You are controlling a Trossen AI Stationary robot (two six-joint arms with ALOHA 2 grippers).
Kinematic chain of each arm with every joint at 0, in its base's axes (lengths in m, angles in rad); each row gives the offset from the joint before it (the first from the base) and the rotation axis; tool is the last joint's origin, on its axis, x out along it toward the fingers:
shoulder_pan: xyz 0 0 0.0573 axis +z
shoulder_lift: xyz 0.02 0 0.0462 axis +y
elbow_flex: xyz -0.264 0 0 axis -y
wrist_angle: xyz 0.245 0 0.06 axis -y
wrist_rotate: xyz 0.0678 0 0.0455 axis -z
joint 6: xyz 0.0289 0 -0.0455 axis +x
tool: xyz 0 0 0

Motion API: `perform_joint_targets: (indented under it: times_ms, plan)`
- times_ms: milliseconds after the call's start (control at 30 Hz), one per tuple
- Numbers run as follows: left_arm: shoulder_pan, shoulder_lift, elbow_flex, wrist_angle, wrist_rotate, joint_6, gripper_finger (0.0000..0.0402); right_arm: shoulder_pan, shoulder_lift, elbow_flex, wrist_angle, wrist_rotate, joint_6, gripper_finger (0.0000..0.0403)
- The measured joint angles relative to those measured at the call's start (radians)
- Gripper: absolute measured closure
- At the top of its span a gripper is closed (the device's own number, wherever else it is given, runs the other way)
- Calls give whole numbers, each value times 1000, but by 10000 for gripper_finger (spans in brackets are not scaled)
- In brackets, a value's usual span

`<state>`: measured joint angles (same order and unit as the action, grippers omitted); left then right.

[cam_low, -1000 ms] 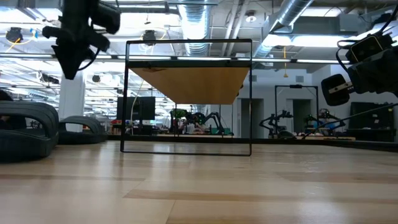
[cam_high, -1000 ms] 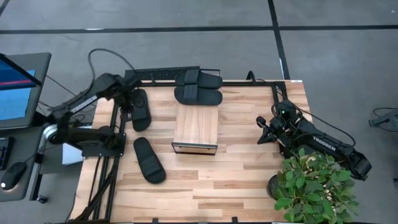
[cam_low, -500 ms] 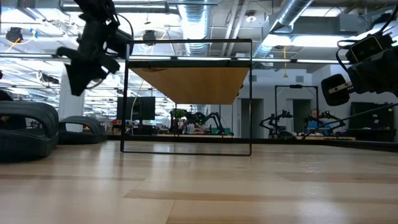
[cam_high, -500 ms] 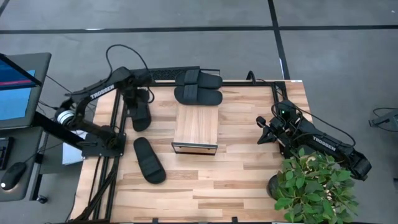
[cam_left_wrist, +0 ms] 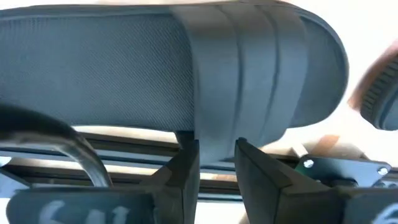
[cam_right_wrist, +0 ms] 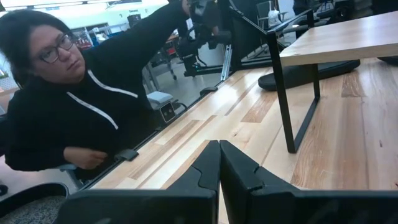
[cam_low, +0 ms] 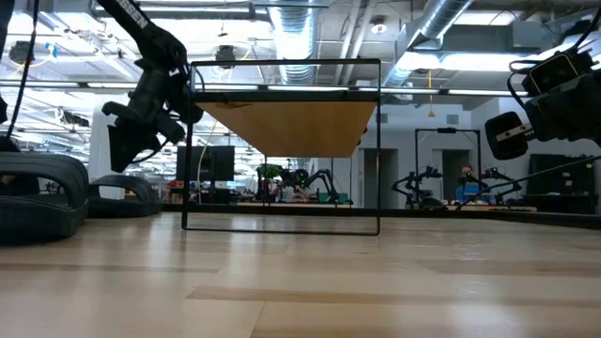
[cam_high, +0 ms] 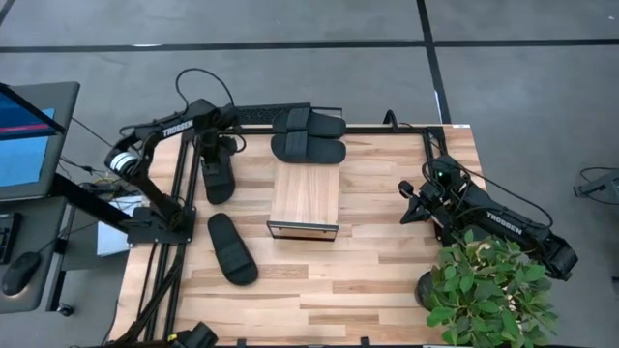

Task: Pick and place slides into the shelf
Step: Put the black slide on the shelf

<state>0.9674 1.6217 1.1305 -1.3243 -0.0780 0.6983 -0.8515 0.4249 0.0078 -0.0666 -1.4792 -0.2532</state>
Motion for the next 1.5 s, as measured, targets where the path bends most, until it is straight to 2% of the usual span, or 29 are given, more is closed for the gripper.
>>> perform_joint_targets:
  times_ms: [267,667,1067,1333,1500]
  plan:
    - [34,18,0,63,-2,0,313,0,0,0,0,0,0,403]
    - [63,17,-9,88,124,52,313,0,0,0,0,0,0,403]
    - [63,15,-88,131,105,152,313,0,0,0,0,0,0,403]
    - [62,15,-89,130,20,152,313,0,0,0,0,0,0,403]
    - [62,15,-89,130,5,152,313,0,0,0,0,0,0,403]
